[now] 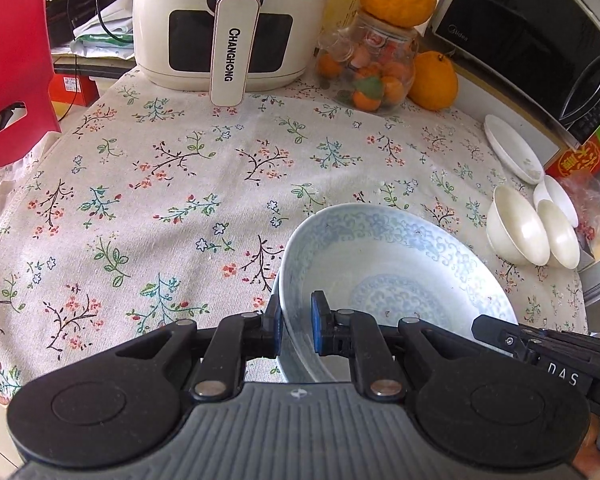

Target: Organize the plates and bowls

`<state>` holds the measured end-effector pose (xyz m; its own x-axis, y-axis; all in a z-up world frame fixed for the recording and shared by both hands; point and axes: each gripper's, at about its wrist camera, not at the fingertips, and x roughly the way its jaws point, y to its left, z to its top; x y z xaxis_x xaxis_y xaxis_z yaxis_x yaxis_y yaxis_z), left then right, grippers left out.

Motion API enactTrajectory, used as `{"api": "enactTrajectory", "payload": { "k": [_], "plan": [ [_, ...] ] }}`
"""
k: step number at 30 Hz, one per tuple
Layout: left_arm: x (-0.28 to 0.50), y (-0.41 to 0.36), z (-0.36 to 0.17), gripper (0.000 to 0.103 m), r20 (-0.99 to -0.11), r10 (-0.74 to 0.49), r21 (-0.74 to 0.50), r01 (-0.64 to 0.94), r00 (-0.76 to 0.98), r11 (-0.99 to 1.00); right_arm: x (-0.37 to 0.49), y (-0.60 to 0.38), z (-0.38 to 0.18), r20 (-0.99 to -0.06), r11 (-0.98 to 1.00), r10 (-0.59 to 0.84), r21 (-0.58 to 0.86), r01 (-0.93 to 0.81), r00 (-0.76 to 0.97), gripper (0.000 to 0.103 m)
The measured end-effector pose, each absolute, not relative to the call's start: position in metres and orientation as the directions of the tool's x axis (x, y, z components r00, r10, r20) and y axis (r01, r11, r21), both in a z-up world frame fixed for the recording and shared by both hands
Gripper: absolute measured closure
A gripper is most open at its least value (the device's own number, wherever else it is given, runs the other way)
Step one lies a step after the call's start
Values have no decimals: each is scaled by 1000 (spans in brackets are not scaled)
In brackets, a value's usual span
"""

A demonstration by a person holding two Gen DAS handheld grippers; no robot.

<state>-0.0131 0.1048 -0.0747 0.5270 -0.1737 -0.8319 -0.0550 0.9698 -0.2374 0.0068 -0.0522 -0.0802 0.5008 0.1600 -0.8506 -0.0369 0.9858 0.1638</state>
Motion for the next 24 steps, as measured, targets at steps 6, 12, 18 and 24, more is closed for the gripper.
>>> {"api": "enactTrajectory", "payload": {
  "k": [6,12,18,24],
  "plan": [
    [-14,99,-78,91,-837,-146,-194,-36,527,980,7,-50,-84,-863,989,143,144,-37,484,87],
    [-16,95,-79,90,-836,-122,-159,-23,535,987,7,-48,-86,-867,991,135,131,-42,479,87],
    [-19,88,-79,88,-830,-88,-104,3,550,995,6,-43,-86,-869,994,107,89,-60,483,86],
    [-21,84,-80,88,-827,-66,-69,17,559,997,4,-37,-86,-868,996,75,45,-72,491,85]
  ]
}}
